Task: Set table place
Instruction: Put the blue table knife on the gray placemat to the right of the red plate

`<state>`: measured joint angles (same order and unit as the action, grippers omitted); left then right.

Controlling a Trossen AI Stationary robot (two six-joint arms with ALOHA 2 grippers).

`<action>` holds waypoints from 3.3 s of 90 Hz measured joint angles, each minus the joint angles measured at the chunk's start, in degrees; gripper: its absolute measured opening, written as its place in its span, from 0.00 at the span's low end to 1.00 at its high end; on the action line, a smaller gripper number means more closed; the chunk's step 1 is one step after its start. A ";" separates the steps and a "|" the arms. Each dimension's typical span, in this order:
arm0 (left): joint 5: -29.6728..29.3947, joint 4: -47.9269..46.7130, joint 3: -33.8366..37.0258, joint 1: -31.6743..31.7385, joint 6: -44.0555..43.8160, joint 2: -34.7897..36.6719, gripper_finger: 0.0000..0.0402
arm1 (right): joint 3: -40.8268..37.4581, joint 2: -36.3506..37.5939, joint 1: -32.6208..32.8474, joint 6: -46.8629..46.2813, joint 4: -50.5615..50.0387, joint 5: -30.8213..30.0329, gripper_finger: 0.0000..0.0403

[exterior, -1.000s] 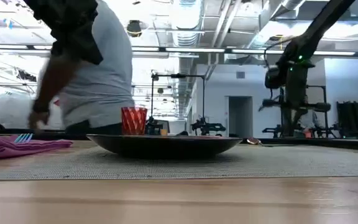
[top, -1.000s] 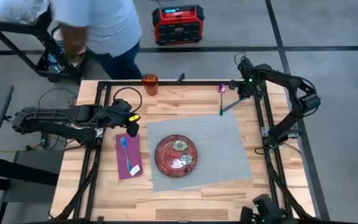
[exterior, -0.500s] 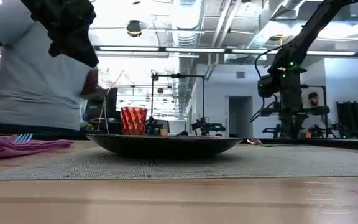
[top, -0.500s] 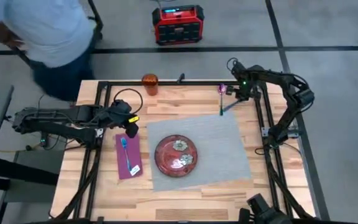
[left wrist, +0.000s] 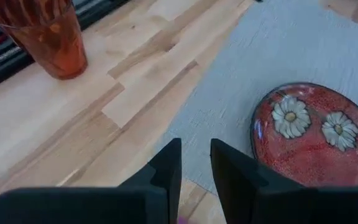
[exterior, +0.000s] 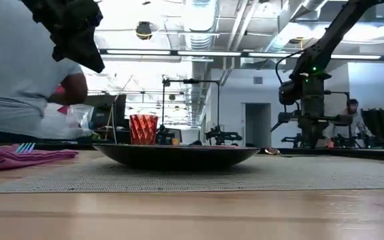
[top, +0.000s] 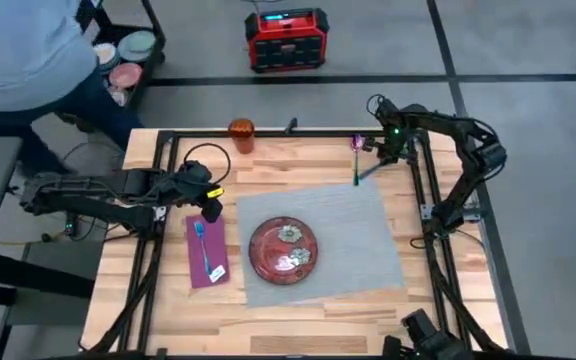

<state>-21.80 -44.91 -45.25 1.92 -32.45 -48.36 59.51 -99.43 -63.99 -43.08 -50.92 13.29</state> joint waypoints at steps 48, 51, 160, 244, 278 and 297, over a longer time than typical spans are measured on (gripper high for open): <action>27.86 12.66 0.04 14.63 9.29 -5.98 0.05 | 23.79 -1.45 0.70 31.59 -25.03 -19.40 0.00; 28.80 13.25 0.11 14.68 9.29 -6.82 0.05 | 24.82 -3.20 1.55 33.85 -28.55 -20.22 0.00; 33.49 26.89 0.02 14.27 5.50 -10.86 0.03 | -24.00 19.91 -4.59 -4.12 31.17 7.47 0.00; 33.50 26.65 0.02 14.22 3.16 -10.86 0.03 | -8.62 9.91 -1.73 3.95 11.85 -1.81 0.00; 33.50 26.08 0.02 14.22 3.76 -10.86 0.03 | -6.82 2.14 0.38 7.06 7.66 -2.75 0.00; 33.50 24.67 0.02 14.22 4.13 -10.86 0.03 | -6.71 1.73 1.86 7.77 7.10 -3.00 0.00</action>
<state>11.70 -20.24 -45.23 16.14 -28.32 -59.22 52.80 -97.70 -62.13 -35.31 -43.82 10.29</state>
